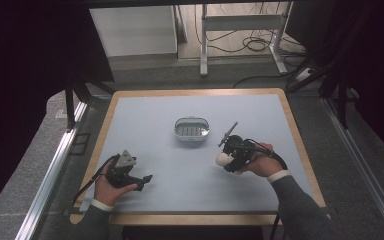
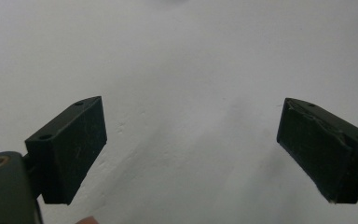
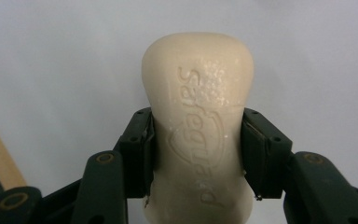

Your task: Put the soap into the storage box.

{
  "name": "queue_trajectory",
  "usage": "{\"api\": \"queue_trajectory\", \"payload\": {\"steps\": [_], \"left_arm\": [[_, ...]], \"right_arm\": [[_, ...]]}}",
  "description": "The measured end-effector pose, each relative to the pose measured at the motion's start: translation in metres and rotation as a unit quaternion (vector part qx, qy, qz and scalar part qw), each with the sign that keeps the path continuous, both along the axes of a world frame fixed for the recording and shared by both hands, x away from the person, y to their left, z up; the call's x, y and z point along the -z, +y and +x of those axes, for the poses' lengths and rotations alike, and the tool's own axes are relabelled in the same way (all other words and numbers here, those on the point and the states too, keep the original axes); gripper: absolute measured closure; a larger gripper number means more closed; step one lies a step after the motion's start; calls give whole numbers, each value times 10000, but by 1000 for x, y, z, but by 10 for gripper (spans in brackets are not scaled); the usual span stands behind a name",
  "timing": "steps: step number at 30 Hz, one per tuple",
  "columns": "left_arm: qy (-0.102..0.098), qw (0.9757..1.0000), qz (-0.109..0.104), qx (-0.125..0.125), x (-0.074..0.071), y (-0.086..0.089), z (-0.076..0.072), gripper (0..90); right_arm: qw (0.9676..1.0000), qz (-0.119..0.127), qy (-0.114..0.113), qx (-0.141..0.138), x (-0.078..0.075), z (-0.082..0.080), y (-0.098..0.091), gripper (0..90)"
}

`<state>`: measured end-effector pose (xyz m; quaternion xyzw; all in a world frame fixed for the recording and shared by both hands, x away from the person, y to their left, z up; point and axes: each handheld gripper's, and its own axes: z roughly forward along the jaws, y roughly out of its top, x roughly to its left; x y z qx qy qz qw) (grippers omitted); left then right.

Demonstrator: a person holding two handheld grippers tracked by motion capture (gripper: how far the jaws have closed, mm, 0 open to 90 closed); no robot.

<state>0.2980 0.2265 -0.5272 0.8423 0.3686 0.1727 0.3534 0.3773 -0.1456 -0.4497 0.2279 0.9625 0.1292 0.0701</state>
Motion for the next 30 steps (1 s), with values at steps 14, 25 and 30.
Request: {"api": "queue_trajectory", "payload": {"steps": [14,25,30], "left_arm": [[15,10000,30,16,2,-1,0,87],[25,10000,45,37,3,-3,1,87],[34,10000,50,47,4,-3,1,87]], "right_arm": [[9999,56,-28,-111,-6,25,12,493],[9998,88,-68,-178,-13,46,22,493],[9997,117,-91,-199,-15,54,27,493]]}}
